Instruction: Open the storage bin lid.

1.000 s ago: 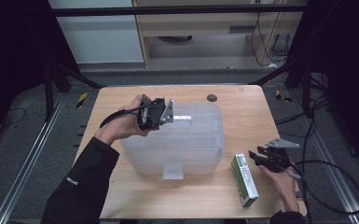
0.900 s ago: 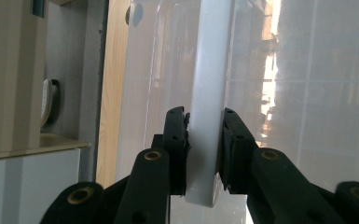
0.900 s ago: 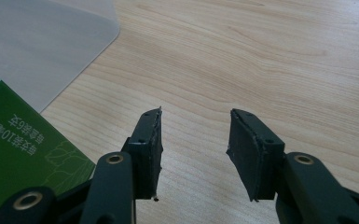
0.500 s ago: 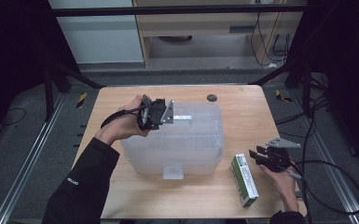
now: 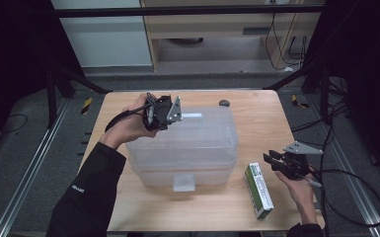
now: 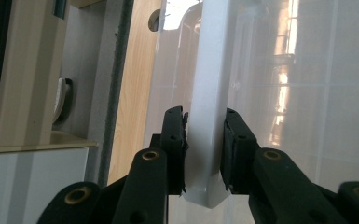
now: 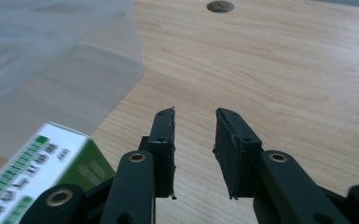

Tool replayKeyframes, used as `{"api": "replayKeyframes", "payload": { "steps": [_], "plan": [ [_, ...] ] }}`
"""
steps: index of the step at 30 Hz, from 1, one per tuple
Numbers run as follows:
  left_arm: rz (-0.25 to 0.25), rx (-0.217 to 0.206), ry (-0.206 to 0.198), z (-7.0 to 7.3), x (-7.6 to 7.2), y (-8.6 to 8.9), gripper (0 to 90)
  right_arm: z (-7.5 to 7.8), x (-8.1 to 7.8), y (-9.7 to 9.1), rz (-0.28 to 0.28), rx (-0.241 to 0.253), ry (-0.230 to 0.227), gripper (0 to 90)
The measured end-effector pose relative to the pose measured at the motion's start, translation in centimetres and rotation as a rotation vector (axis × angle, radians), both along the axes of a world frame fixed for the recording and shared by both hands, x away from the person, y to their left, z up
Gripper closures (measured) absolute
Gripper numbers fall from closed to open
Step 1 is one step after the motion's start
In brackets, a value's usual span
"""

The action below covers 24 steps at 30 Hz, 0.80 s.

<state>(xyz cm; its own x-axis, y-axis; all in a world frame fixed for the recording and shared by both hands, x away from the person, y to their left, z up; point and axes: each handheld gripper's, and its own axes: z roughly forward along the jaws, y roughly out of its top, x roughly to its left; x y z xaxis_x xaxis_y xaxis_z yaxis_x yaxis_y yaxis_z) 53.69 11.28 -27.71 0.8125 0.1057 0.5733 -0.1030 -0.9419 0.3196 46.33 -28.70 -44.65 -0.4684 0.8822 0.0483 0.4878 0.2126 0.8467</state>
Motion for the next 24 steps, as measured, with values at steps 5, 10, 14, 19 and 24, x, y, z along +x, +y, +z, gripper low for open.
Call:
{"api": "replayKeyframes", "payload": {
  "steps": [5,10,14,19,24],
  "plan": [
    [0.022,0.0,-0.028,0.3,0.4,-0.2,72.0,1.3,-0.2,0.5,0.04,0.019,-0.027,74.7],
    [0.049,-0.005,-0.05,0.4,0.6,-0.3,71.6,2.4,-0.4,1.4,0.088,0.03,-0.04,79.0],
    [0.061,-0.018,-0.054,0.5,0.7,-0.3,71.1,3.0,-0.4,2.3,0.133,0.051,-0.03,84.1],
    [0.08,-0.03,-0.068,0.5,1.1,-0.3,70.5,3.4,-0.3,3.2,0.176,0.059,-0.011,88.8],
    [0.101,-0.034,-0.084,0.6,1.3,-0.4,69.9,3.6,0.1,3.9,0.201,0.059,0.003,90.0]
  ]
}}
